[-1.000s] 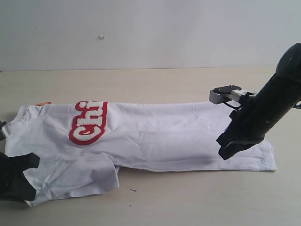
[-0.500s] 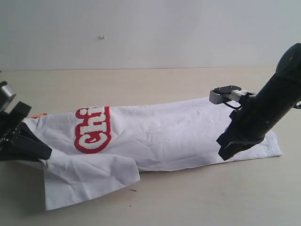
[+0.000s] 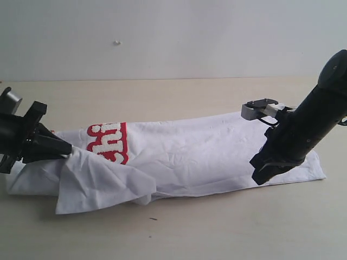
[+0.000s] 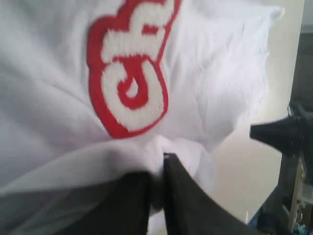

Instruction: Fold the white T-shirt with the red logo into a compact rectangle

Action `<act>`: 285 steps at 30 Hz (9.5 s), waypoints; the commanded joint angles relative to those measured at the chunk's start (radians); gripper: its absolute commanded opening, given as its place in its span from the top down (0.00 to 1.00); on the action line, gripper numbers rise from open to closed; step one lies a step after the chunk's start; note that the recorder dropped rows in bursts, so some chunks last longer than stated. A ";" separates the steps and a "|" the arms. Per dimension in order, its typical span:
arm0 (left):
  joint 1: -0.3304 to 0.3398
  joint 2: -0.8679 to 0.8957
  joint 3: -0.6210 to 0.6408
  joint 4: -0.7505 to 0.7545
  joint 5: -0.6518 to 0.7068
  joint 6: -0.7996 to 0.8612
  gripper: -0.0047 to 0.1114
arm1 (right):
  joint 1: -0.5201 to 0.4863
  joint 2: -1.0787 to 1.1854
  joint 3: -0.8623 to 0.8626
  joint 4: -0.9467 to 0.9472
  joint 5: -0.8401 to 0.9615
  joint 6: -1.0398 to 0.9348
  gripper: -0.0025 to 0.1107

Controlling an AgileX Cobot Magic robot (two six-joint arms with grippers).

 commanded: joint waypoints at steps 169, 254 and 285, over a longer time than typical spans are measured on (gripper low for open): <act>-0.188 0.197 -0.188 -0.548 -0.128 0.458 0.45 | -0.002 0.000 0.002 0.063 0.038 -0.007 0.98; 0.221 0.149 -0.212 0.058 -0.224 0.208 0.32 | -0.002 -0.009 0.002 -0.041 0.088 0.121 0.98; 0.221 0.254 -0.219 0.111 -0.214 0.221 0.32 | -0.002 -0.009 0.002 -0.021 0.094 0.106 0.98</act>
